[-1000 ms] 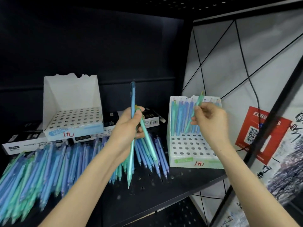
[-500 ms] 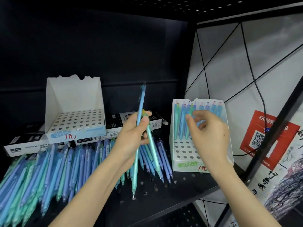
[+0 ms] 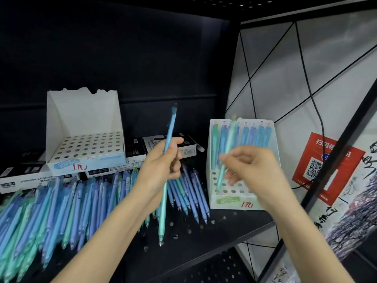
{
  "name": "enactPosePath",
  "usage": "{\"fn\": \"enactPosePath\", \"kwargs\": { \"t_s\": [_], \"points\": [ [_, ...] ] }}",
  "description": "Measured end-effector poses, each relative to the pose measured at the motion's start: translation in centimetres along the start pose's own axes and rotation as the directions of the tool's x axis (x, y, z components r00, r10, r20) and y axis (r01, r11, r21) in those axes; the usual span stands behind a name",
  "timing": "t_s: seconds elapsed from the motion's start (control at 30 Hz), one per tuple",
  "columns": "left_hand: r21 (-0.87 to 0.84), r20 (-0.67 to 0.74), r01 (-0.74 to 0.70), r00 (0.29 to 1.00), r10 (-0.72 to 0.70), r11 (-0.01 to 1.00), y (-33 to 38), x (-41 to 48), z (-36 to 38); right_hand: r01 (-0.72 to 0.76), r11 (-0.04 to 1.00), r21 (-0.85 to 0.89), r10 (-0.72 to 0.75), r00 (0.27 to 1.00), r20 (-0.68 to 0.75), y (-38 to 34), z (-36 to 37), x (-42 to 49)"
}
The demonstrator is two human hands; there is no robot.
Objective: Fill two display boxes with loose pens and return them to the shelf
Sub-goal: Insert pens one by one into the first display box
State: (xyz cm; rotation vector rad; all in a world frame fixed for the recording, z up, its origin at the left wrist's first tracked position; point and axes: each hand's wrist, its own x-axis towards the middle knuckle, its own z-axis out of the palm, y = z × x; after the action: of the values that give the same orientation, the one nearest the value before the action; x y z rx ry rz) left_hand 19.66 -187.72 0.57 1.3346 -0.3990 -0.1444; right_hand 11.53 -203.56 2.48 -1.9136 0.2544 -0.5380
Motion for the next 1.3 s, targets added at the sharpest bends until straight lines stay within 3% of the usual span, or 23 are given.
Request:
{"fn": "enactPosePath", "kwargs": {
  "t_s": [0.07, 0.17, 0.5, 0.6, 0.73, 0.83, 0.9, 0.97, 1.07, 1.3],
  "points": [
    [-0.029, 0.005, 0.023, 1.0, -0.023, 0.999, -0.2, 0.1, 0.0, 0.04, 0.998, -0.039, -0.047, 0.979, -0.196, 0.7, -1.8, 1.2],
    [-0.076, 0.024, 0.037, 0.999, -0.035, 0.996, -0.4, 0.1, 0.2, 0.057, 0.993, -0.104, -0.086, 0.95, -0.3, 2.5, -2.5, 2.8],
    [-0.229, 0.056, 0.095, 0.995, -0.085, 0.969, 0.0, -0.2, 0.0, 0.055, 0.959, -0.276, -0.122, 0.965, -0.234, 5.3, -0.8, 4.7],
    [-0.213, 0.072, 0.085, 0.995, -0.071, 0.973, 0.1, -0.4, -0.1, 0.026, 0.919, -0.394, -0.114, 0.973, -0.201, 5.8, -0.4, 4.7],
    [-0.16, 0.115, 0.057, 0.993, -0.039, 0.985, 0.1, -0.6, -0.2, -0.009, 0.904, -0.427, -0.082, 0.977, -0.195, 5.6, -0.6, 4.5],
    [-0.087, 0.163, 0.033, 0.987, -0.018, 0.996, 0.1, -0.9, -0.1, 0.03, 0.876, -0.481, -0.19, 0.939, -0.287, 4.4, -0.7, 3.5],
    [-0.05, 0.204, 0.011, 0.979, -0.001, 0.999, 0.1, -1.0, 0.2, 0.151, 0.897, -0.416, -0.294, 0.906, -0.304, 2.4, -0.2, 2.2],
    [-0.001, 0.263, -0.01, 0.965, 0.01, 1.0, 0.2, -1.3, 0.5, 0.238, 0.952, -0.195, -0.278, 0.936, -0.217, 0.2, 0.6, 1.3],
    [0.056, 0.344, -0.036, 0.939, 0.015, 0.998, 0.1, -1.7, 0.8, 0.19, 0.976, 0.104, -0.184, 0.981, -0.065, -2.1, 1.5, 1.0],
    [0.125, 0.355, -0.082, 0.934, 0.033, 0.989, 0.3, -2.0, 0.8, 0.035, 0.949, 0.315, -0.029, 0.999, -0.024, -2.7, 0.9, 1.1]
  ]
}}
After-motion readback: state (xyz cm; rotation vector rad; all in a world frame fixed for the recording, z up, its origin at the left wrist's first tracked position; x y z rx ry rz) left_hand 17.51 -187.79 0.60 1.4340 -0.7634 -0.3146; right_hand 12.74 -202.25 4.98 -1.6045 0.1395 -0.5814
